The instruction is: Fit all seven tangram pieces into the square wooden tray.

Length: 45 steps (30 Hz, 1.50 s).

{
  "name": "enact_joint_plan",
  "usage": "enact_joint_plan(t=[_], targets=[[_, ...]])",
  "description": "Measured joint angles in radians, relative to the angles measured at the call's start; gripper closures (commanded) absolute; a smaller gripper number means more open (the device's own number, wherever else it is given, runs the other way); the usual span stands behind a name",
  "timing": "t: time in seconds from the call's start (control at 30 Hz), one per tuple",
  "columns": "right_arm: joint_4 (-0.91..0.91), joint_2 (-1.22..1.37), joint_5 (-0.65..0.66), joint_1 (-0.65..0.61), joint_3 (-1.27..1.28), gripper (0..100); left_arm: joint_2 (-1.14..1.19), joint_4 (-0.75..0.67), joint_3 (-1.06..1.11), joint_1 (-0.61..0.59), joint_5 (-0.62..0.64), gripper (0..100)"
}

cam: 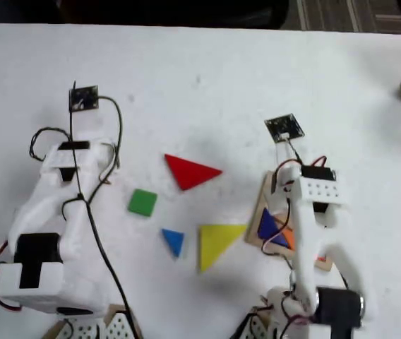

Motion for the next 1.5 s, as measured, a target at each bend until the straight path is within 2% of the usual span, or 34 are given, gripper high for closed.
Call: enact_joint_plan(t=[0.3,0.47,1.0,1.33,1.5], targets=[[-0.026,0.103,0.002,0.008,0.000,98.1,0.000,0.000,0.000,0.000,0.000,98],[0.038,0.103,0.058,0.005,0.000,98.1,0.000,0.000,0.000,0.000,0.000,98],[0.170,0.101,0.066,0.006,-0.032,98.1,0.000,0.000,0.000,0.000,0.000,98],[0.331,-0.176,0.063,0.006,-0.071,98.1,0.000,0.000,0.000,0.000,0.000,98],[0.382,-0.299,-0.023,0.000,0.011,98.1,0.000,0.000,0.000,0.000,-0.048,98]])
